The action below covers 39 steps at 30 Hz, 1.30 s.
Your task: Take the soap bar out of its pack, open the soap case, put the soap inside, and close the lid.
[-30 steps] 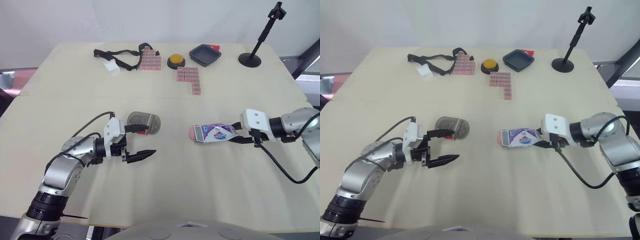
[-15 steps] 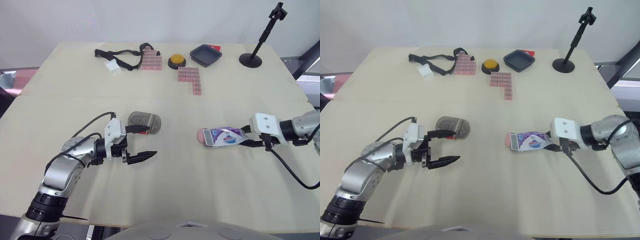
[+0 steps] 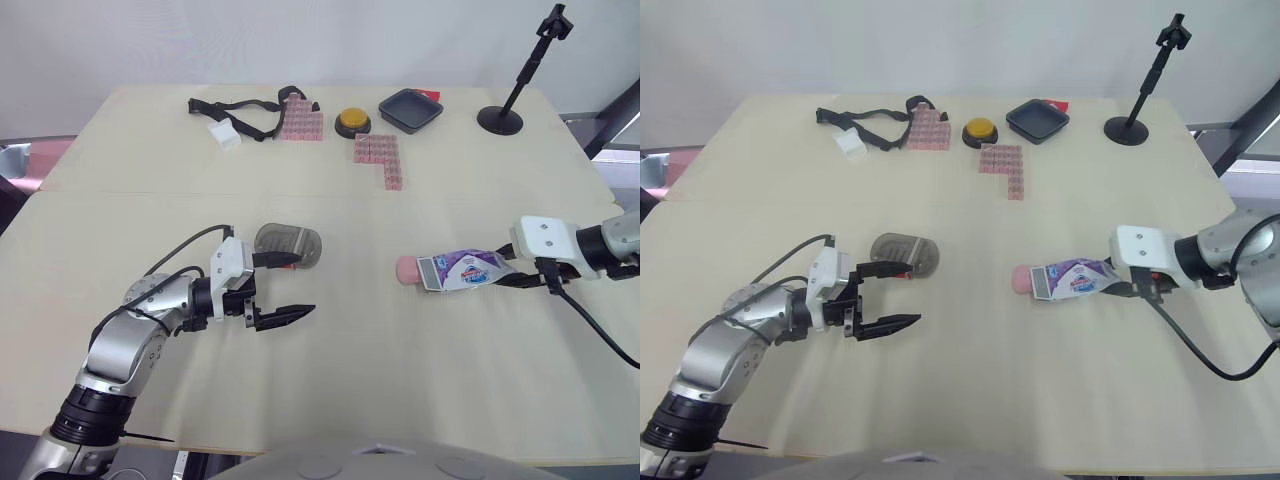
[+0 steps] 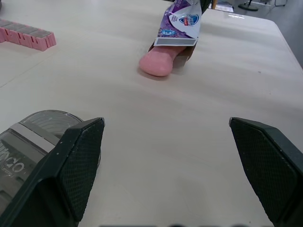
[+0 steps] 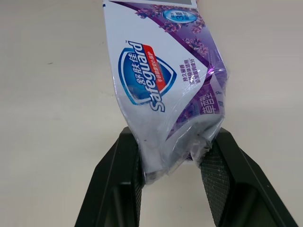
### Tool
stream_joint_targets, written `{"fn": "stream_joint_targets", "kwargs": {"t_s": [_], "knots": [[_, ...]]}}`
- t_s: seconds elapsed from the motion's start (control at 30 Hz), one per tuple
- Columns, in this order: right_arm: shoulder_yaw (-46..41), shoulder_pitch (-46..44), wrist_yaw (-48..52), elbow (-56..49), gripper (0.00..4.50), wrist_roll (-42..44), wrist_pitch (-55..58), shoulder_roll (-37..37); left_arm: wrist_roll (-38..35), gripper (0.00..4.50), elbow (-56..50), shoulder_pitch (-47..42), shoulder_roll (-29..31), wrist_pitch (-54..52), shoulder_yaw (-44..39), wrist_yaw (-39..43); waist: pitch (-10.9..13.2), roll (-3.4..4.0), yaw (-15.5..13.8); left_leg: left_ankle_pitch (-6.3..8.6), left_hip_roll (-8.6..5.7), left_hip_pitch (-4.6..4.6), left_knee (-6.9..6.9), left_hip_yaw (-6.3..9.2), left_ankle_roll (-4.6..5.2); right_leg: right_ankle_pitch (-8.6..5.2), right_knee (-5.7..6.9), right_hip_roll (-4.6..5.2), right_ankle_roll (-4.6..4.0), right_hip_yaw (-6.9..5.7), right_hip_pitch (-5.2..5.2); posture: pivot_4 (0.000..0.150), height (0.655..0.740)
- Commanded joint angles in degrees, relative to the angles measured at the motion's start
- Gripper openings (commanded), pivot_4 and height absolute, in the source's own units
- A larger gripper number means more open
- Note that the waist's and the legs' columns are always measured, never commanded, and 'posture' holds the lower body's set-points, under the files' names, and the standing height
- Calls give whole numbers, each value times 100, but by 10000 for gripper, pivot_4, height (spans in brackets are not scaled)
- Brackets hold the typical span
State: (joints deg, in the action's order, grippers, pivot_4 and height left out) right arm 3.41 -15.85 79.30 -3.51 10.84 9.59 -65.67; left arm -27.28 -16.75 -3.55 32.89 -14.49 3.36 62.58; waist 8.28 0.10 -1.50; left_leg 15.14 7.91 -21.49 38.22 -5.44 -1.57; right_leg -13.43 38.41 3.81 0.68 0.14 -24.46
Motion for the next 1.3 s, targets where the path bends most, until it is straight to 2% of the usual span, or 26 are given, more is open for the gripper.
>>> {"fn": "stream_joint_targets", "kwargs": {"t_s": [0.03, 0.47, 0.67, 0.8, 0.9, 1.17, 1.3], "knots": [[-343, -32, 69, -48, 16921, 116, 53, -205, -28, 45000, -125, -22, 64, 41, -17, 11, 0, 0, 0, 0, 0, 0, 0, 0, 0, 0, 0, 0, 0, 0, 0, 1500, 7338], [-1556, 766, 517, 509, 16921, 719, 425, -676, -42, 45000, -108, -44, 147, 49, -26, 95, 0, 0, 1, 0, 0, 0, 0, 0, 2, -1, 0, 0, -1, 0, 0, 1500, 7338], [-2130, 793, -12, 1285, 16921, 909, 482, -215, -31, 45000, -104, -70, 132, 44, 3, 104, 0, 0, -6, 0, 1, -1, 3, 0, 9, -1, 0, 0, -2, -2, 0, 1500, 7338], [-2429, 688, -1566, 1510, 16921, 835, 1228, 503, -111, 45000, -146, -65, 74, 33, -32, 77, -2, 2, 2, -1, 2, 0, 5, 0, 13, -1, 2, -2, -3, -4, 0, 1500, 7338], [-2629, 707, -2729, 1270, 16921, 778, 1961, 1004, -179, 45000, -200, -51, 56, 22, -68, 76, -7, 10, -4, -3, 1, 0, 5, 0, 15, -1, 4, -2, -2, -4, 0, 1500, 7338], [-3402, 407, -5936, -210, 16921, 802, 4357, 2784, -208, 45000, -223, -76, -15, 34, -101, -54, -23, 37, 0, -8, 1, 4, 0, 0, 11, -1, 5, -6, -2, -1, 0, 1500, 7338], [-3369, 154, -7130, -1214, 16921, 680, 5143, 3837, -227, 45000, -253, -77, -67, 83, -89, -75, -31, 50, 13, -16, 2, 7, -5, 1, -4, -1, 6, -10, -1, -1, 0, 1500, 7338]]}}
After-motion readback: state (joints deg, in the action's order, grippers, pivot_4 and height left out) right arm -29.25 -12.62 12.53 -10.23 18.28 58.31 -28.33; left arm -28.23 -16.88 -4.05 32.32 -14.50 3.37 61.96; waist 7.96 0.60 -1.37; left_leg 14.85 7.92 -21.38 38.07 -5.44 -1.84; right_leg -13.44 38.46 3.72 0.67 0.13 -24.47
